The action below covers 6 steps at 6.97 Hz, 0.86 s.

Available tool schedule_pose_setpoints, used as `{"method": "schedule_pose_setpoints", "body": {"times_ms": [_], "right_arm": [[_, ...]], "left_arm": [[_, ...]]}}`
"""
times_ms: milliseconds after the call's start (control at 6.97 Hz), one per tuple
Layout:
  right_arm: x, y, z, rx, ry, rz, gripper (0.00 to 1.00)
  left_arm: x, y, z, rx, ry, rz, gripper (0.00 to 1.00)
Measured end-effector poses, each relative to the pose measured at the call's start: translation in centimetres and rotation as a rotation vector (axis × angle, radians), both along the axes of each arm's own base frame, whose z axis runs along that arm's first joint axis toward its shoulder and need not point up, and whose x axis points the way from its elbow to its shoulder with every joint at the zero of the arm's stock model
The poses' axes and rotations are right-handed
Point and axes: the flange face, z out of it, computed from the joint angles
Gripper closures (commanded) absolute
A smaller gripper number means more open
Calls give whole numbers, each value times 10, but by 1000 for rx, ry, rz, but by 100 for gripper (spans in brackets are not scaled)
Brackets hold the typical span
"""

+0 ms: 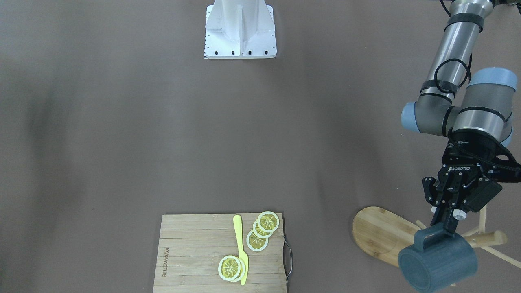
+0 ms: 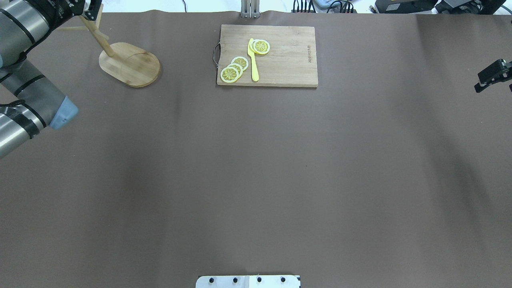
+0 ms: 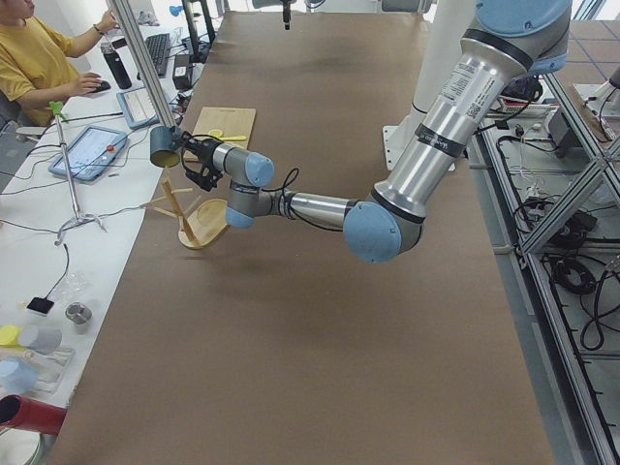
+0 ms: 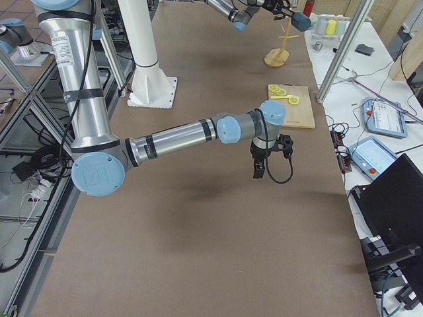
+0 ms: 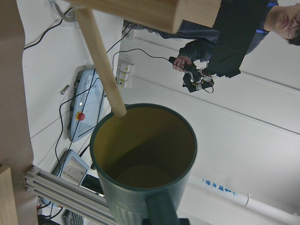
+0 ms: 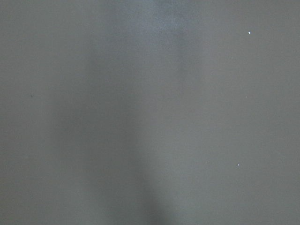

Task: Hang cup on storage rack
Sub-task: 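Hook the mug handle onto a peg of the wooden stand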

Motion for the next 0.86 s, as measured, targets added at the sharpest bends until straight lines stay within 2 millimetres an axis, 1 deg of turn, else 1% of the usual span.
{"method": "schedule_pose_setpoints", "body": {"times_ms": [430, 861], "right_arm": [[3, 5, -9, -2, 13, 37, 0], [3, 3, -13, 2, 14, 42, 0]], "left_arm": [[-7, 10, 35, -47, 55, 17, 100], [-14, 19, 52, -88, 142, 41, 100]]}}
